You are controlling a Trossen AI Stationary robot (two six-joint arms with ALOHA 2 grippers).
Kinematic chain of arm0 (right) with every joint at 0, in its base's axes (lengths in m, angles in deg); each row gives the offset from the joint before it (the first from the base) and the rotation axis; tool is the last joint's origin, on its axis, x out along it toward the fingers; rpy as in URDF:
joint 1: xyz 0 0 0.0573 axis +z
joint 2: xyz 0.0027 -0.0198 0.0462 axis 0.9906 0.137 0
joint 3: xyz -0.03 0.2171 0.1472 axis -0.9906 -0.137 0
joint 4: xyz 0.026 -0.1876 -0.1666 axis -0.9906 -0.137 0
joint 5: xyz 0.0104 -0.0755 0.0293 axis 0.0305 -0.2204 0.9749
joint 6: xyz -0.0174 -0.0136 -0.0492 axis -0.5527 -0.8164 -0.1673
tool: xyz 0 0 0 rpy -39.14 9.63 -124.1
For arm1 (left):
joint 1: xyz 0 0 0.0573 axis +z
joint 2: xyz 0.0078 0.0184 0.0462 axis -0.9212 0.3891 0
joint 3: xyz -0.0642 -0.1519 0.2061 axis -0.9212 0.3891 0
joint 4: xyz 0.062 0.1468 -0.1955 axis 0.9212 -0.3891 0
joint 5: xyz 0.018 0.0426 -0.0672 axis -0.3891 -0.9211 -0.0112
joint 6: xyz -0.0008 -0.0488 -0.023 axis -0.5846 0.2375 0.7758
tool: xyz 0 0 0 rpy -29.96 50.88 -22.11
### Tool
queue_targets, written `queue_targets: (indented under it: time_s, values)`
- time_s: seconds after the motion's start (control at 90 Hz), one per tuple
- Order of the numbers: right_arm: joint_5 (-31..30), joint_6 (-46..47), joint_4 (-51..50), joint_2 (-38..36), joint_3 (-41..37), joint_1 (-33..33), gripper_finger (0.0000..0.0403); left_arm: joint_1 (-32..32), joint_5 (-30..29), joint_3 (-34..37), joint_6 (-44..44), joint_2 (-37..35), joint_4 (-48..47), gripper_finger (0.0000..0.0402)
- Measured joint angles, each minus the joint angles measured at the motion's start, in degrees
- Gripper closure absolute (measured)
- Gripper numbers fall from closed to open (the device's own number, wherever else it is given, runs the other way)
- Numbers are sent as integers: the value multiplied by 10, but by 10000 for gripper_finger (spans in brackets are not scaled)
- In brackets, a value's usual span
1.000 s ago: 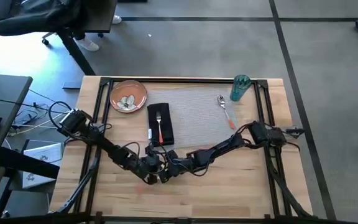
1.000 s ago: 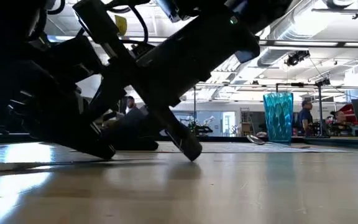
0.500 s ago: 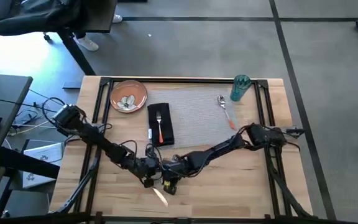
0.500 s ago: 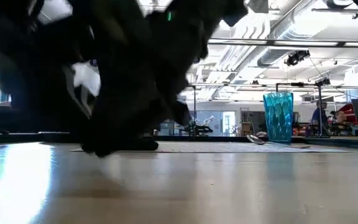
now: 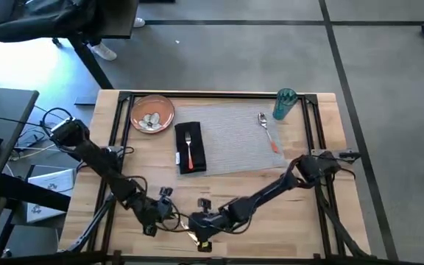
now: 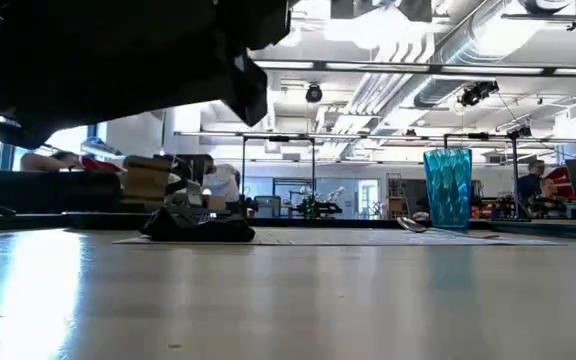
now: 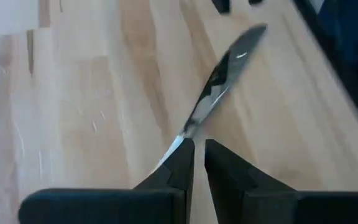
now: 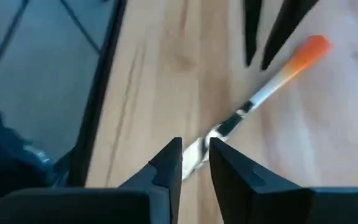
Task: Set table place
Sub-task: Put the orange table knife on the gray table mat beside the orange spoon
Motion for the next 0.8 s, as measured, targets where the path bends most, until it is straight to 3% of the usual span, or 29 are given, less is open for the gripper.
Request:
queue_targets:
  time_s: [0.156,0.378,0.8]
  values:
    - [-6,48,-16,0,0,4,341,2,19,0,-59,21,46,327]
    - [-21,81,-29,0,0,11,341,9,17,0,-96,66,41,276]
    - [-36,96,-35,0,0,20,341,54,37,0,-88,80,101,261]
